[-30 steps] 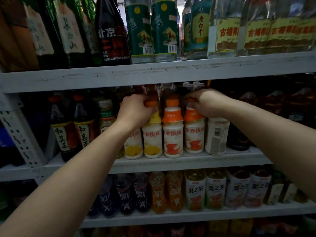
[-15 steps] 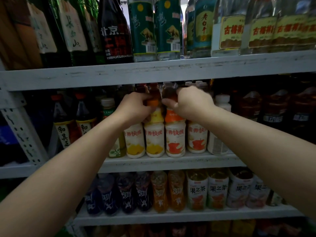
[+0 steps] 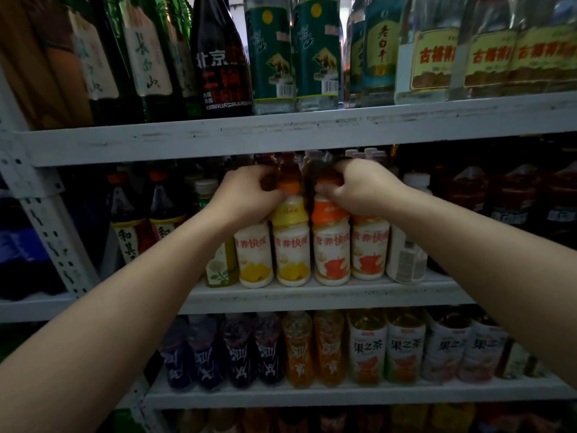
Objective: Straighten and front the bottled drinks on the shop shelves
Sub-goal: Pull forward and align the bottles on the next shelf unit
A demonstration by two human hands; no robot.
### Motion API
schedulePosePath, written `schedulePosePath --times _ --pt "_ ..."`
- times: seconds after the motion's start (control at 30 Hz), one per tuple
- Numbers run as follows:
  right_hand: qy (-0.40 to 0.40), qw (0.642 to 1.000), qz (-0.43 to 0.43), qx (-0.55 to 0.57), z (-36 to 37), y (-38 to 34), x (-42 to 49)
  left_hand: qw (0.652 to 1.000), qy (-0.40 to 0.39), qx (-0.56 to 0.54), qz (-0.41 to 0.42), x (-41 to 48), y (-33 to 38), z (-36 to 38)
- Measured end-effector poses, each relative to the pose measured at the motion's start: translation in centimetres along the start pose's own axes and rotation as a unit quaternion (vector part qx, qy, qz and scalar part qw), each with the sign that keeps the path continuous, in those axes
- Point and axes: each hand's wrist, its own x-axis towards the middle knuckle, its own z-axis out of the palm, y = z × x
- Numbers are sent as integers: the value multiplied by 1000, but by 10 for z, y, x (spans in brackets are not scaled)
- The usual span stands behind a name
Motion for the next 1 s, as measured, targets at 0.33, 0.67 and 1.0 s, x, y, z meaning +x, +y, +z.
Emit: schedulePosePath --times 0.33,0.67,1.0 --pt "247 964 36 -93 -36 79 -71 968 35 249 13 -4 -23 -13" --pt "44 991 96 -88 -50 84 -32 969 68 237 26 -6 -22 -14" --pt "-50 993 98 30 -68 94 -25 932 268 195 145 -41 -16 9"
